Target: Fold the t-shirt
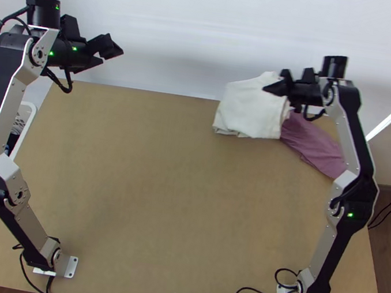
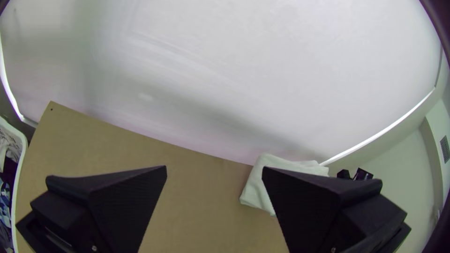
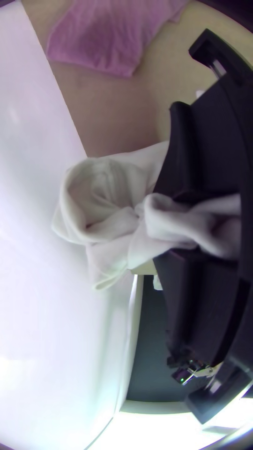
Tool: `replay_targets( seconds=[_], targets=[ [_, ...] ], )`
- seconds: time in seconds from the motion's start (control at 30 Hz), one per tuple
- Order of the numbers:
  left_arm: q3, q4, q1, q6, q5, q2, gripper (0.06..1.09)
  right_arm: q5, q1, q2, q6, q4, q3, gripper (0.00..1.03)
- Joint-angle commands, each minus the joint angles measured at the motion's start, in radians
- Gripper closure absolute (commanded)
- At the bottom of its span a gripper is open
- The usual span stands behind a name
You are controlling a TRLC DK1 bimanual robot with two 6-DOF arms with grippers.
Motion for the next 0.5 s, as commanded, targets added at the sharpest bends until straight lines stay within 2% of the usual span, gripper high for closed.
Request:
replay_targets(
  seconds=[0.0, 0.2, 0.47],
  targets=[
    [-0.017, -0.009, -0.005, 0.017, 0.0, -0.04, 0.1, -0.044, -0.061, -0.042, 0.065, 0.063, 0.057, 1.0],
    [-0.024, -0.009, -0.003, 0.023, 0.002, -0.039, 0.1, -0.122, -0.167, -0.042, 0.09, 0.127, 0.071, 1.0],
    [-0.031, -0.005, -0.006, 0.026, 0.0, -0.037, 0.1, -0.214, -0.276, -0.033, 0.093, 0.129, 0.068, 1.0]
  ],
)
